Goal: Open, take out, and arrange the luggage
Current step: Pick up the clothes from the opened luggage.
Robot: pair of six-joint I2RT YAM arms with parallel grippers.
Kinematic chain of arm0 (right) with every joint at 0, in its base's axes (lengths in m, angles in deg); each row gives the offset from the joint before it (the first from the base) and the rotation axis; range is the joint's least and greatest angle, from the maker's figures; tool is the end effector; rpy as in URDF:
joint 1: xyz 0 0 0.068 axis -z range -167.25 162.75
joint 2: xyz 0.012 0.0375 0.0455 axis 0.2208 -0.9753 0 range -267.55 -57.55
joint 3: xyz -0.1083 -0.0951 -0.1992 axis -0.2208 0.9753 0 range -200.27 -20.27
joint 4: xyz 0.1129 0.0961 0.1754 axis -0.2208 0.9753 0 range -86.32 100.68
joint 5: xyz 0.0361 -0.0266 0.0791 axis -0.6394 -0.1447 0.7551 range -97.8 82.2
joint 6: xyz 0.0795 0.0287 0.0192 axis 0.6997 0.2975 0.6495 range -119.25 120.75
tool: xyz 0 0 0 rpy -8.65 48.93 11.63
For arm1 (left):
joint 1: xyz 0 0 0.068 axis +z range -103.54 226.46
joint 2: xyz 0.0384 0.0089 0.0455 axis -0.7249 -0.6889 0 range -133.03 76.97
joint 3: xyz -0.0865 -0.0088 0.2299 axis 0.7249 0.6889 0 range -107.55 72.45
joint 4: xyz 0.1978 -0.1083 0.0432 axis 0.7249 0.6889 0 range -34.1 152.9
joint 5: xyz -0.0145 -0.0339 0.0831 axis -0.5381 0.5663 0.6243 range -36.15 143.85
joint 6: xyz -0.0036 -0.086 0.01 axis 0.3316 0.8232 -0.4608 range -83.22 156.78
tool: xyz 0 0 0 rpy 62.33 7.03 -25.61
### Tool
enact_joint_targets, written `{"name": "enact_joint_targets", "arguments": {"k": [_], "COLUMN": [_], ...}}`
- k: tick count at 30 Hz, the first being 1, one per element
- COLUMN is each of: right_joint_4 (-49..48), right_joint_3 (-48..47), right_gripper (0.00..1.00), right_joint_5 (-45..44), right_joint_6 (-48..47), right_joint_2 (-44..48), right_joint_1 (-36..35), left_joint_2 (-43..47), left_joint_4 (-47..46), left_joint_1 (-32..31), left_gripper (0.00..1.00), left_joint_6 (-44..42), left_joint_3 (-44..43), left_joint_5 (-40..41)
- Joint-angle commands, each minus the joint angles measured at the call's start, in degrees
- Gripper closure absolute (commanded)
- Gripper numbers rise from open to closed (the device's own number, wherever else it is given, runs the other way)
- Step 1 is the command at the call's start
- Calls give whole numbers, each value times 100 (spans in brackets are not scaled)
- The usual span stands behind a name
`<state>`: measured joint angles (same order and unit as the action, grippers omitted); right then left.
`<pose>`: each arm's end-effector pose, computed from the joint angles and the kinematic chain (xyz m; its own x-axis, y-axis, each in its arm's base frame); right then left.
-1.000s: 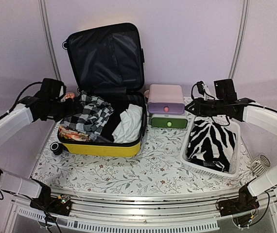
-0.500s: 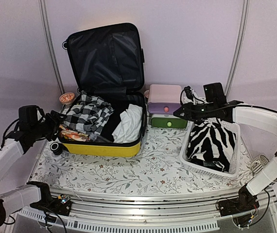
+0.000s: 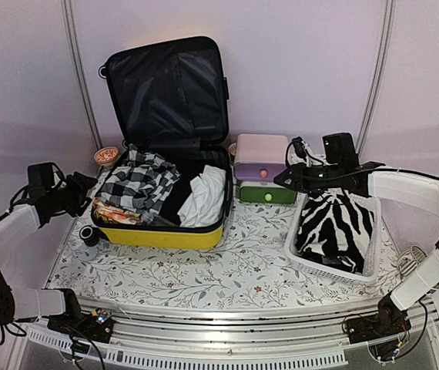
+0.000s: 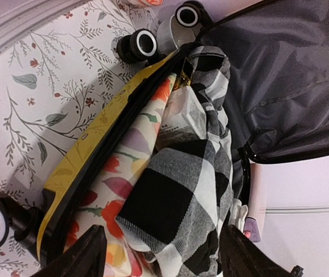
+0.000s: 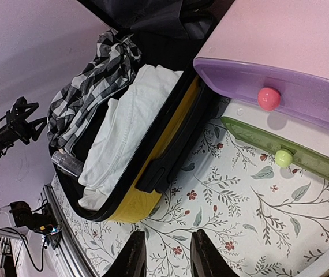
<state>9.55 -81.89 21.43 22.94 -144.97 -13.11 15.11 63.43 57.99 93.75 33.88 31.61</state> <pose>0.2942 0.1842 0.2377 -0.7225 0.0161 -0.6912 -0.5204 0.6457 0.5589 0.2511 0.0218 0.2191 -0.3856 -0.8707 -0.3054 -0.3484 0.4439 -0.8256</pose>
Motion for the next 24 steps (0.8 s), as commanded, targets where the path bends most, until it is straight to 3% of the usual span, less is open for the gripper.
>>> {"name": "enact_joint_targets", "arguments": {"k": [1, 7, 24], "right_joint_4": [-511, -1087, -1641], "right_joint_3": [17, -160, -242], "right_gripper": [71, 71, 70], "right_joint_5": [176, 267, 305], "right_joint_6": [200, 504, 492], "right_joint_2": [-87, -196, -118], "right_joint_1": [-33, -49, -68], "left_joint_2": [-78, -21, -227], "left_joint_4": [-289, 315, 93], "left_joint_1": [119, 166, 240], "left_gripper": [31, 27, 26], "left_joint_6": [-204, -375, -331], "left_joint_3": [-340, -694, -542], "left_joint_5": [-146, -53, -510]}}
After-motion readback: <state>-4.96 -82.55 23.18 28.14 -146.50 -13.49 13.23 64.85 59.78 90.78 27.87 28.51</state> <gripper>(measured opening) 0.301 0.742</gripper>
